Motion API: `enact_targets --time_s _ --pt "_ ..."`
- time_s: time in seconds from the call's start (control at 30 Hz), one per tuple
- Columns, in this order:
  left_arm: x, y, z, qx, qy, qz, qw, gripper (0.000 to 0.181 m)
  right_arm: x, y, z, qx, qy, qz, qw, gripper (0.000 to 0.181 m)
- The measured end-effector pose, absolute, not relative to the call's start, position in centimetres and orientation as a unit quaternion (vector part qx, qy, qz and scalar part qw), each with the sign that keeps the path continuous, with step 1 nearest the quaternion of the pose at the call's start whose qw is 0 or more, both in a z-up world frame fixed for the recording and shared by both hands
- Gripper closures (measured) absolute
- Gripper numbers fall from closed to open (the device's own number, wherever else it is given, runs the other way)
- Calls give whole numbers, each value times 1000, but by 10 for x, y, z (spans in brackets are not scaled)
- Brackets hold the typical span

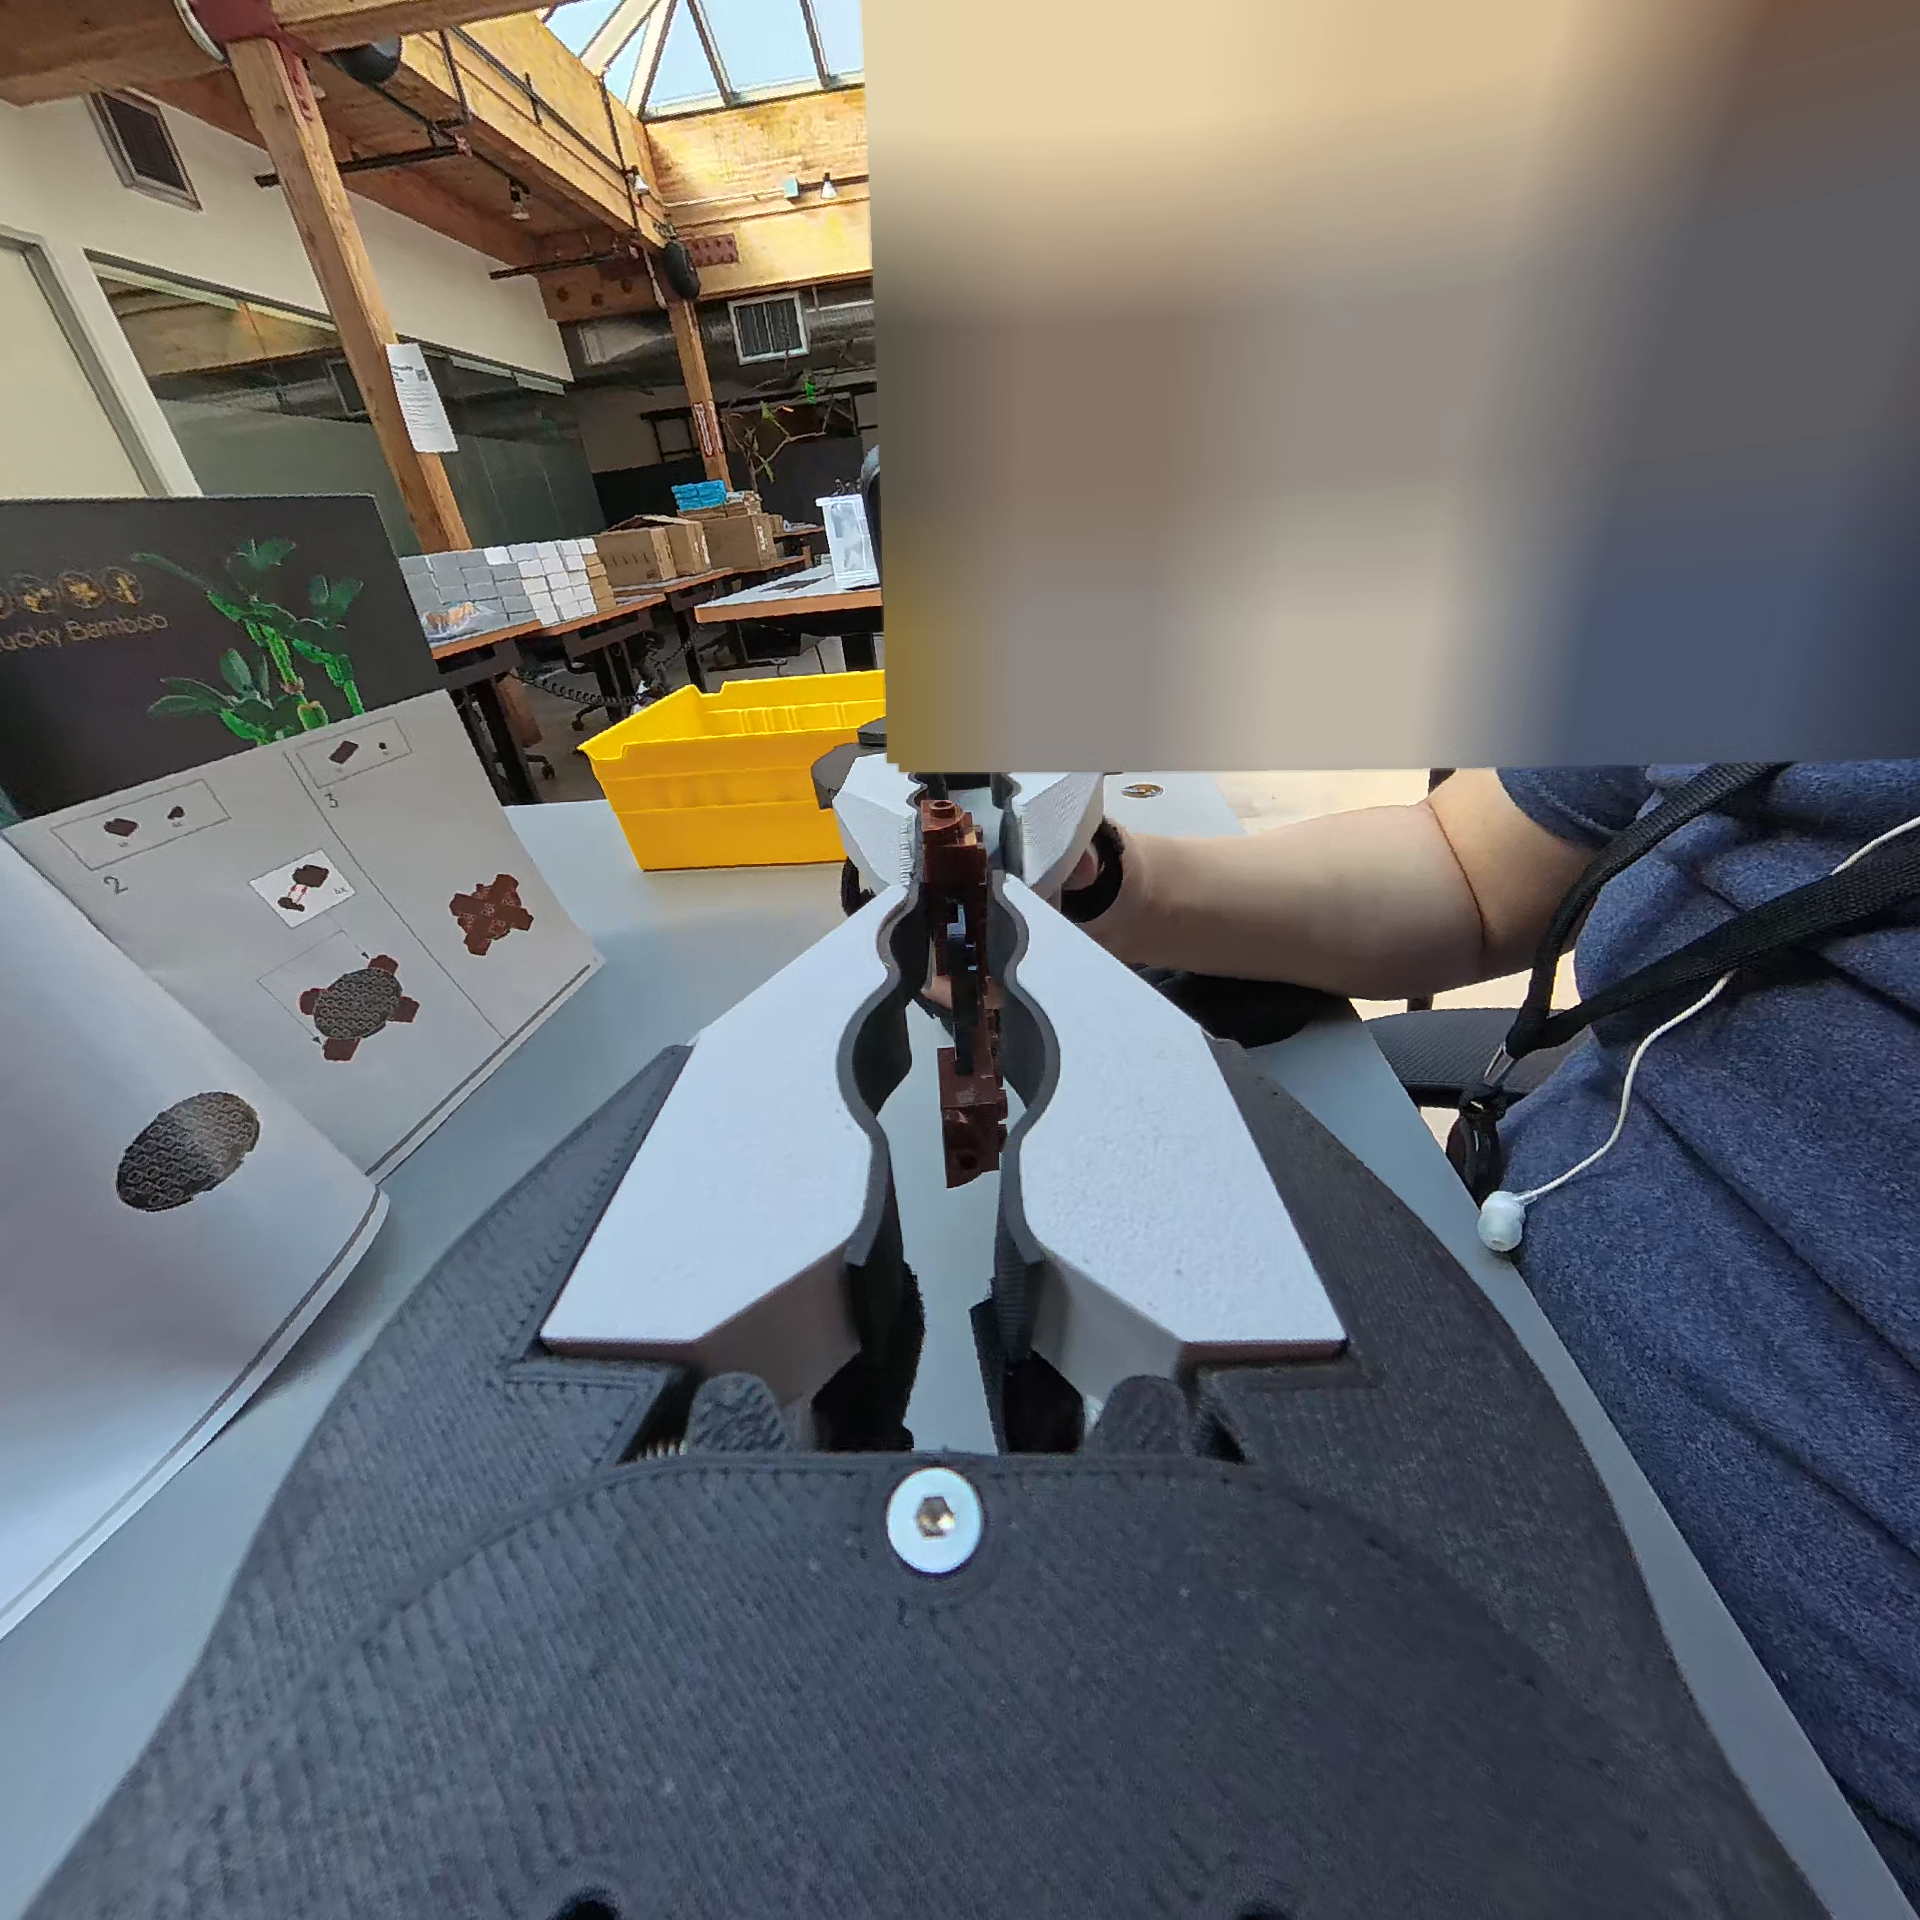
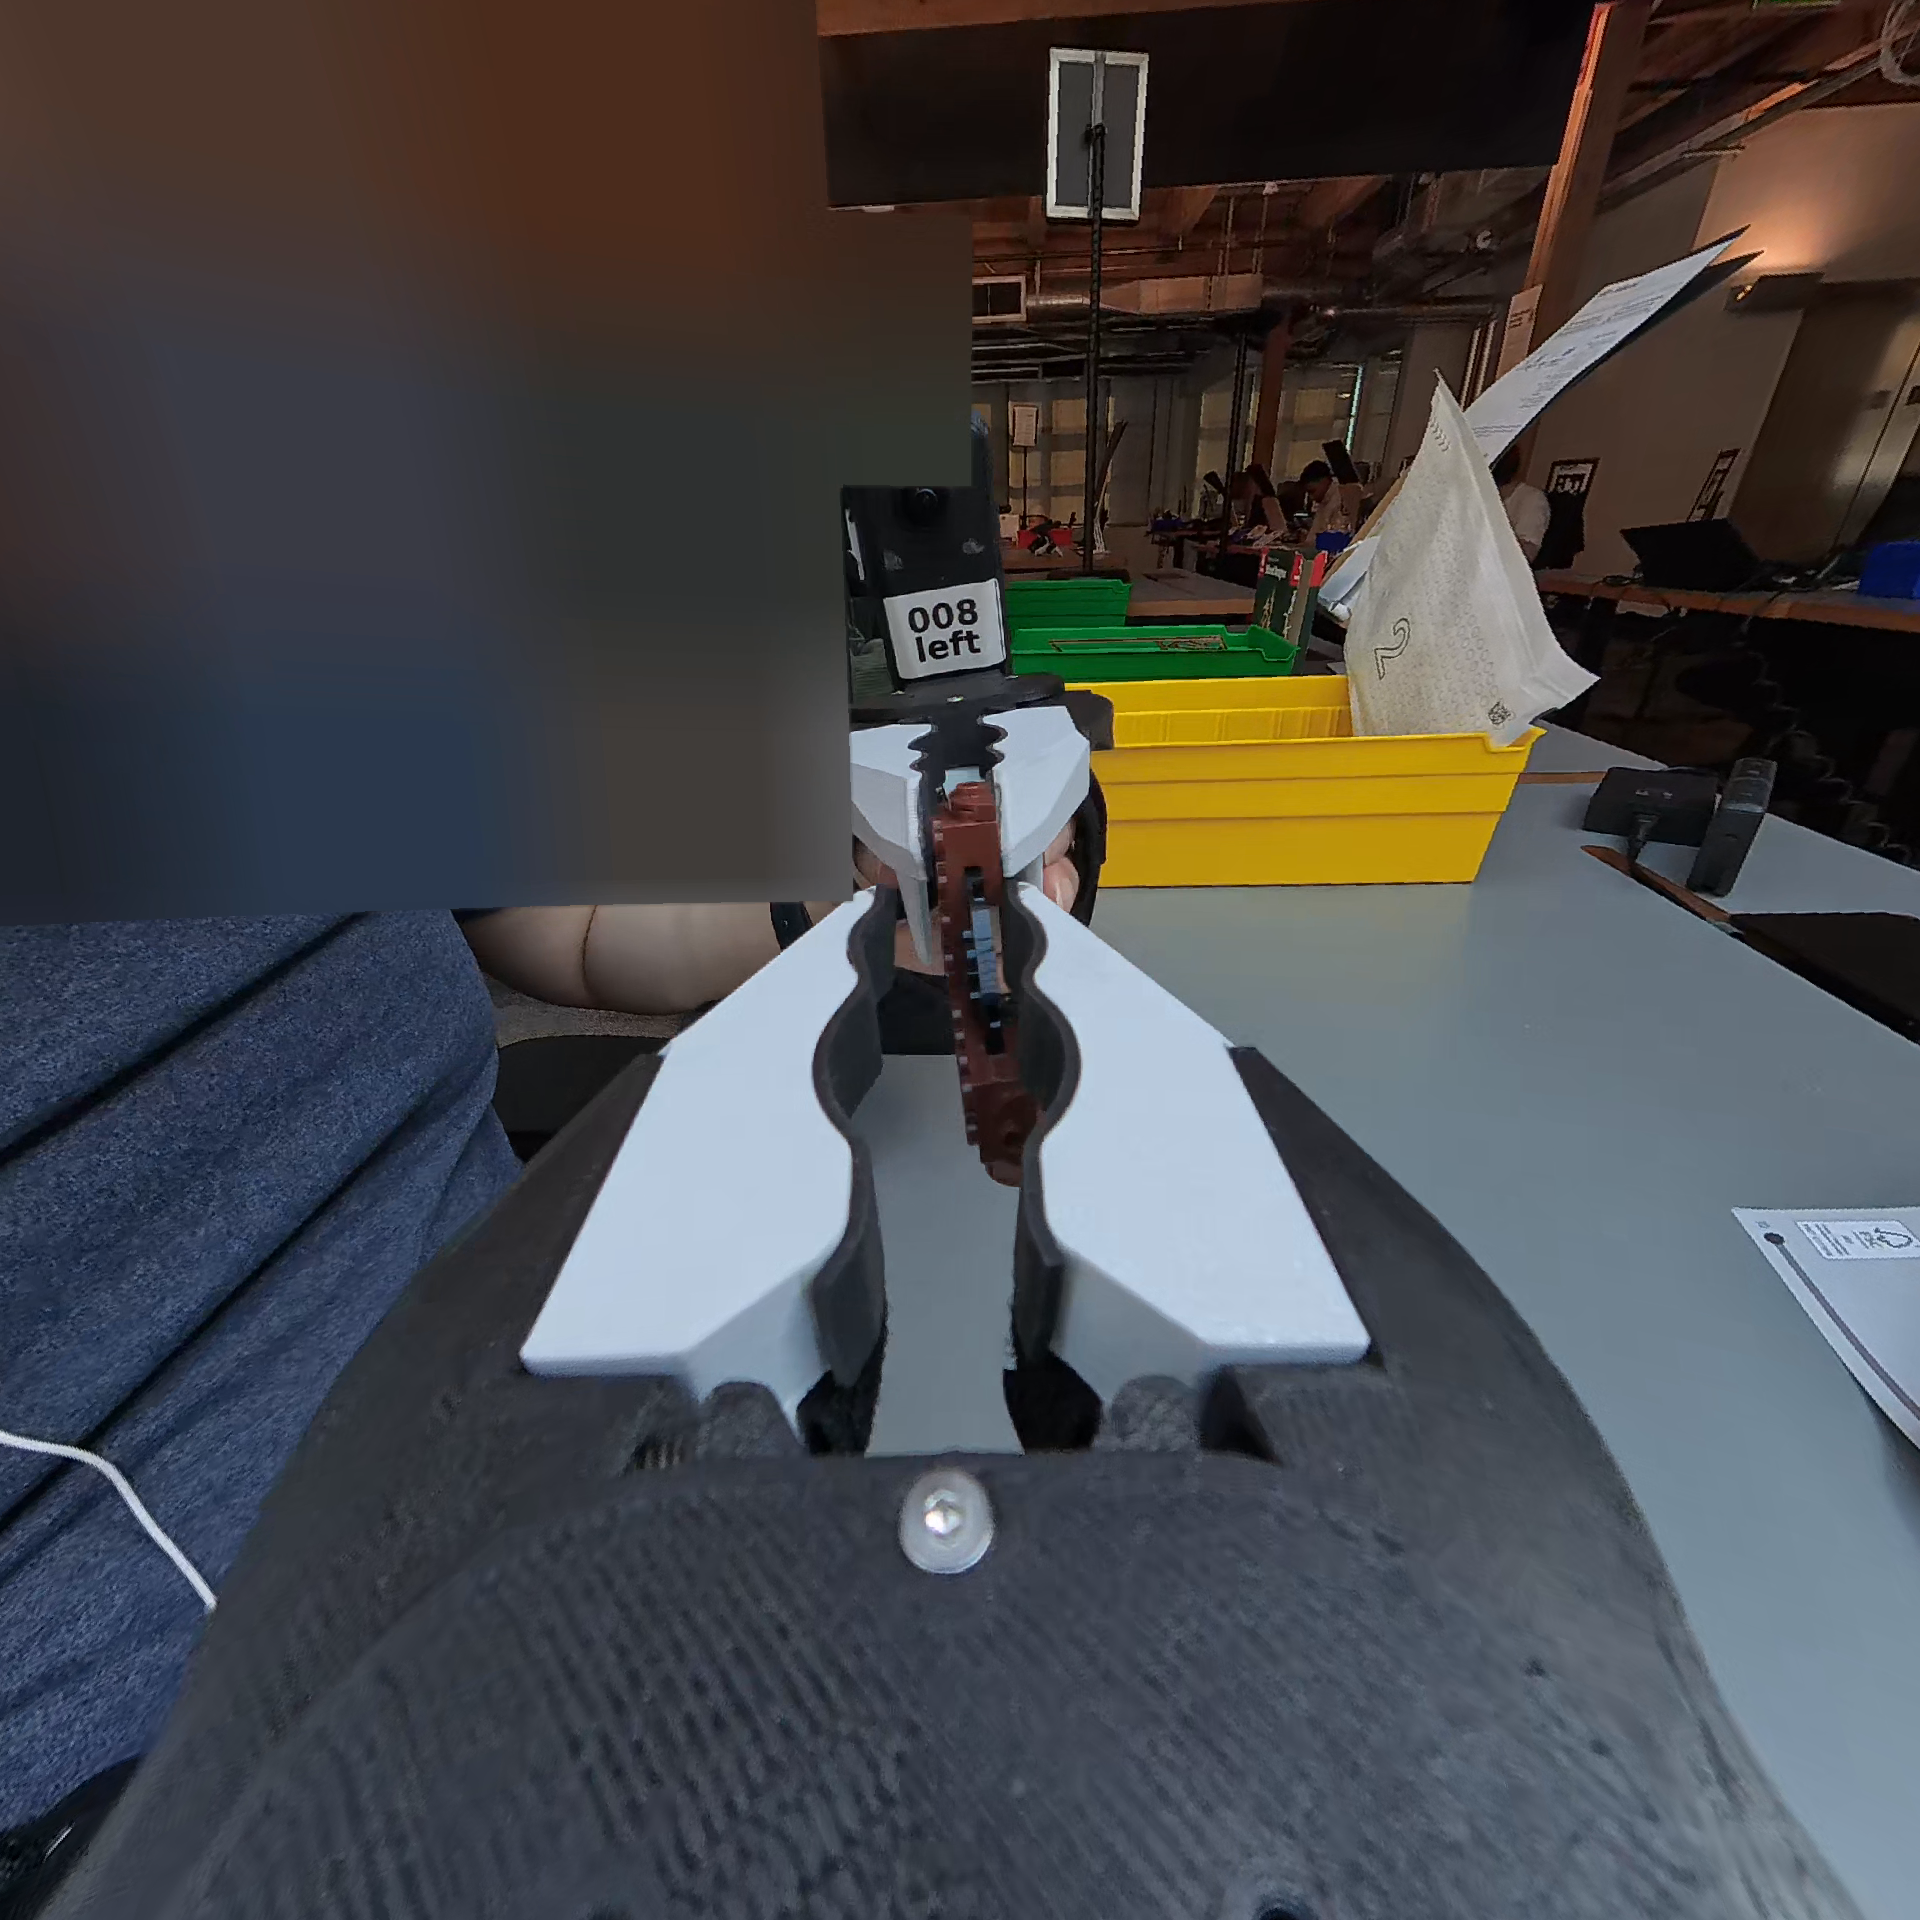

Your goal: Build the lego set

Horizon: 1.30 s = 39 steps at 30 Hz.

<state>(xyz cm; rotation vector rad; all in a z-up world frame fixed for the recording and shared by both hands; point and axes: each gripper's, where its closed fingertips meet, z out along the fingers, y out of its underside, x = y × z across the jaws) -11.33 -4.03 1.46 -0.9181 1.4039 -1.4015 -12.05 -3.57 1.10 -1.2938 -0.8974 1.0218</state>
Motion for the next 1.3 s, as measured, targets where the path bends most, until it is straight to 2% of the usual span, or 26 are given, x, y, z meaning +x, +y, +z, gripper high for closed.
enact_targets --time_s 0.1,0.27,0.57,0.73,0.93,1.3 --pt "-114 -36 15 -380 560 -581 451 173 -120 -33 7 -567 -388 429 586 159" --pt "-114 -36 13 -382 560 -592 436 173 -118 -31 7 -575 -375 441 578 173" --pt "-110 -33 12 -394 539 -609 429 172 -114 -29 4 -591 -380 415 578 175" --pt "-107 -34 4 -407 547 -604 412 158 -107 -27 9 -593 -352 445 572 175" --pt "-107 -34 6 -406 539 -618 404 173 -109 -29 7 -592 -360 443 569 175" --pt "-104 -32 3 -412 542 -604 414 173 -113 -26 4 -590 -369 427 577 175"
